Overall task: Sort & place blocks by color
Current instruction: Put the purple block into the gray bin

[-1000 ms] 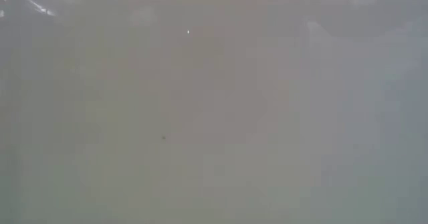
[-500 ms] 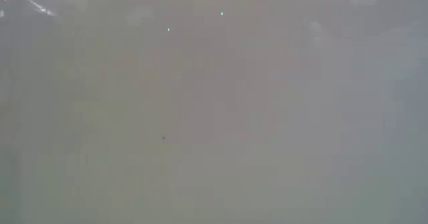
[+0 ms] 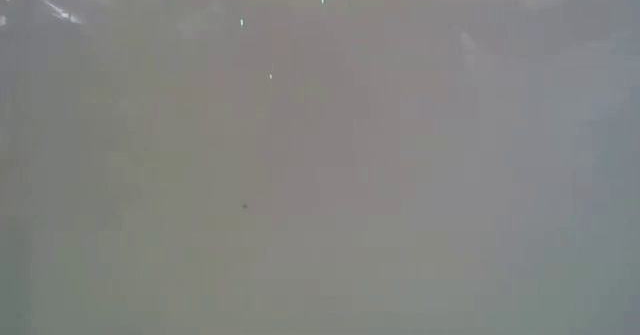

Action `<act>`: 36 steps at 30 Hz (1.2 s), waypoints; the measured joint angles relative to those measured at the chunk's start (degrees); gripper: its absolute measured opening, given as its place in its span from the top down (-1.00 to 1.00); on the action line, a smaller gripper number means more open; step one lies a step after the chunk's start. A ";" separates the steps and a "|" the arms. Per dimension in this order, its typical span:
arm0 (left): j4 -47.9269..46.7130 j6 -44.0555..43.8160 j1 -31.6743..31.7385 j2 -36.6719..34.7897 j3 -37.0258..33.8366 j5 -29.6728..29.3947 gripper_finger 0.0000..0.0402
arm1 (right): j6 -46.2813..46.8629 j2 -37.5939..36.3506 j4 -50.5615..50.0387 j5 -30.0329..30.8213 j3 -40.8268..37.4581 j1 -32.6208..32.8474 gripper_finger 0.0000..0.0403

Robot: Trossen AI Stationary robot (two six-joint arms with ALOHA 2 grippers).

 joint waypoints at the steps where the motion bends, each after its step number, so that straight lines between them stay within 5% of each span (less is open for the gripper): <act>1: -0.88 0.11 0.01 -0.85 -0.23 0.49 0.47 | 0.00 0.00 0.00 0.00 0.00 0.00 -0.37; 8: -1.62 3.16 0.69 -9.95 -0.32 0.80 0.47 | 1.25 0.00 4.08 -0.01 0.00 0.00 -0.37; 12: -0.35 2.64 2.14 -13.62 -0.32 -3.74 0.47 | 1.22 0.00 9.25 -0.04 0.00 0.00 -0.37; 24: 8.82 -16.96 9.09 -17.03 -0.19 -21.11 0.47 | -1.40 0.00 26.69 0.00 0.09 0.00 -0.37; 36: 21.62 -28.50 11.55 -17.03 -0.19 -32.34 0.47 | 2.45 0.00 27.15 0.05 0.09 0.00 -0.37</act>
